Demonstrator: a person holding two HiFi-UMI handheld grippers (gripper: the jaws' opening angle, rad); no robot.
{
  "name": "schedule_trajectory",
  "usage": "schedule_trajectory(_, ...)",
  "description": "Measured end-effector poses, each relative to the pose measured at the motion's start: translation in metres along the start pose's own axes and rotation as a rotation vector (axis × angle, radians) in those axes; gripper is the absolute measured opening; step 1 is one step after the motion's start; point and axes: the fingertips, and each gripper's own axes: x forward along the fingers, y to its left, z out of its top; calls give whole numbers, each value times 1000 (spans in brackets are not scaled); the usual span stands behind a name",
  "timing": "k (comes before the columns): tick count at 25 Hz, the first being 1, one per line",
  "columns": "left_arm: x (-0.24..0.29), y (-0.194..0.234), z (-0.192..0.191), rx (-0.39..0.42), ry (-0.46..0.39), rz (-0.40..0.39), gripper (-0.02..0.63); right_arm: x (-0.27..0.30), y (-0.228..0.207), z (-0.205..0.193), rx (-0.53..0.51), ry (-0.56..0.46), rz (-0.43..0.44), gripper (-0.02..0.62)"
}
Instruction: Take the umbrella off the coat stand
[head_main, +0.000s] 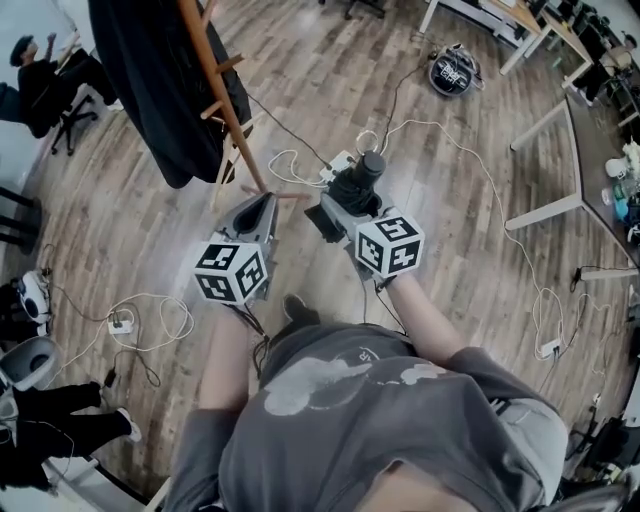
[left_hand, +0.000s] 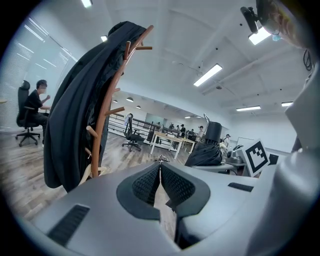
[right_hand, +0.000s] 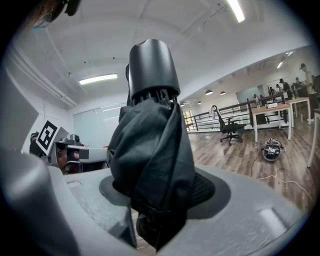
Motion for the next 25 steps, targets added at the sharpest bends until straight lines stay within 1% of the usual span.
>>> schedule_trajectory(5,-16,-71,-9,23,-32,23,6,-65,-2,-16,-30,27,55,265)
schedule_trajectory(9,-34,-109,-22,13,-45,51,6,-104,2,-22,-56,29,90,265)
schedule_trajectory(17,-66,-165,-40,6,-61,111,6,-157,10,-28,-56,28,144,265)
schedule_trajectory(22,-85,-180,-45,5,-69,138,6,-170,20,-33,-51,25,168,265)
schedule_trajectory(25,-94,-186,-44,22,-75,136,6,-178,25,-32,-48,13,157,265)
